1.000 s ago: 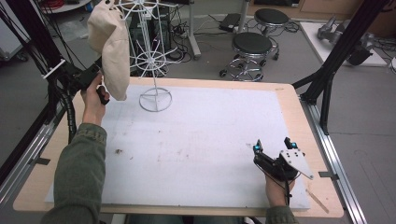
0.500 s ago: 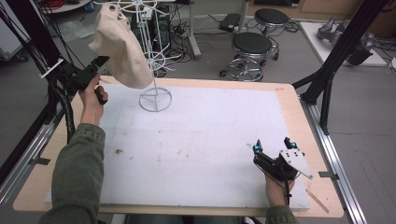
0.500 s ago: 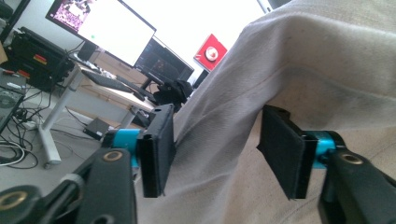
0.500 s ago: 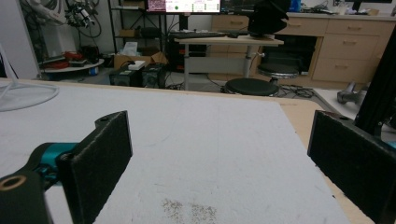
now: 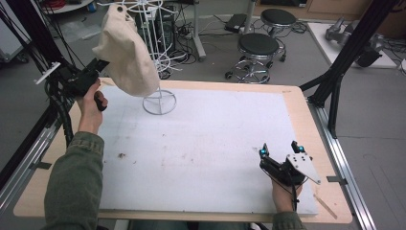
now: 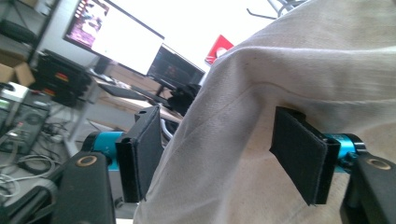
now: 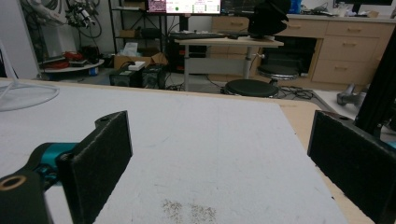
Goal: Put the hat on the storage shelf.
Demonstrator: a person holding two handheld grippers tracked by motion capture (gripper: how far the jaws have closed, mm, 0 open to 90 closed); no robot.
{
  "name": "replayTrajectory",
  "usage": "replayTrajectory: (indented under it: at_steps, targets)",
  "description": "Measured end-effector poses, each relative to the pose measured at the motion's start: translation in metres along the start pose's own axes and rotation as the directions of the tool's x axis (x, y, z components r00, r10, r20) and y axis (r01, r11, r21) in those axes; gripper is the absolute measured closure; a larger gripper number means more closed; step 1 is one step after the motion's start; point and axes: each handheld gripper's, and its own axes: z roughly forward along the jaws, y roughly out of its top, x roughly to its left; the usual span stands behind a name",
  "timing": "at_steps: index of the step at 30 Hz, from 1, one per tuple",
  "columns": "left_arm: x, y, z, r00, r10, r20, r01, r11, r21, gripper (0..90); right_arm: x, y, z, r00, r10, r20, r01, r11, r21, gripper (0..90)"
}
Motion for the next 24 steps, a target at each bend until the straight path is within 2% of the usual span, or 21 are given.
replayTrajectory:
  at_steps: [3,4,7,9,11,13,17,18,20,22,23,24]
  targets:
    - [-0.005,0.002,-0.008,0.999,0.036,-0.027,-0.036,0.9993,-0.001,31.7,0.0,0.0,0.0,1.0,-0.004,-0.002,0.004,1.0,-0.002,5.4]
    - [-0.01,0.002,-0.014,0.9965,0.066,-0.05,-0.067,0.9978,-0.003,30.6,0.0,0.0,0.001,0.9999,-0.01,-0.003,0.01,1.0,-0.004,5.4]
    - [-0.015,0.002,-0.018,0.995,0.077,-0.064,-0.077,0.9971,0.0,29.3,0.001,0.0,0.001,1.0,-0.004,-0.005,0.004,1.0,0.001,5.4]
    - [-0.02,0.001,-0.021,0.9924,0.095,-0.077,-0.095,0.9954,0.004,29.1,0.001,0.0,0.002,1.0,-0.008,-0.006,0.008,1.0,-0.001,5.4]
    - [-0.029,-0.001,-0.022,0.9865,0.135,-0.093,-0.133,0.9908,0.024,28.5,0.002,0.0,0.003,0.9999,-0.008,-0.011,0.008,1.0,0.0,5.4]
    - [-0.032,-0.002,-0.023,0.9844,0.147,-0.097,-0.145,0.9891,0.026,28.0,0.003,0.0,0.003,0.9998,-0.014,-0.012,0.014,1.0,-0.005,5.4]
    - [-0.045,-0.006,-0.028,0.9752,0.198,-0.099,-0.194,0.9799,0.045,27.4,0.004,0.001,0.004,0.9997,-0.01,-0.02,0.01,1.0,-0.001,5.4]
    - [-0.045,-0.006,-0.028,0.9752,0.198,-0.099,-0.194,0.9799,0.045,27.2,0.004,0.001,0.004,0.9997,-0.01,-0.02,0.01,1.0,-0.001,5.4]
    - [-0.052,-0.009,-0.029,0.9742,0.213,-0.074,-0.207,0.975,0.081,25.8,0.004,0.001,0.004,0.9998,-0.006,-0.02,0.006,1.0,-0.002,5.4]
    - [-0.054,-0.01,-0.03,0.9748,0.215,-0.061,-0.209,0.9742,0.085,25.6,0.004,0.001,0.003,0.9998,-0.005,-0.02,0.005,1.0,-0.001,5.4]
    - [-0.059,-0.011,-0.032,0.9762,0.214,-0.033,-0.211,0.9738,0.086,25.6,0.004,0.001,0.003,0.9997,-0.012,-0.019,0.012,1.0,-0.003,5.4]
    - [-0.059,-0.011,-0.032,0.9762,0.214,-0.033,-0.211,0.9738,0.086,25.5,0.004,0.001,0.003,0.9997,-0.012,-0.019,0.012,1.0,-0.003,5.4]
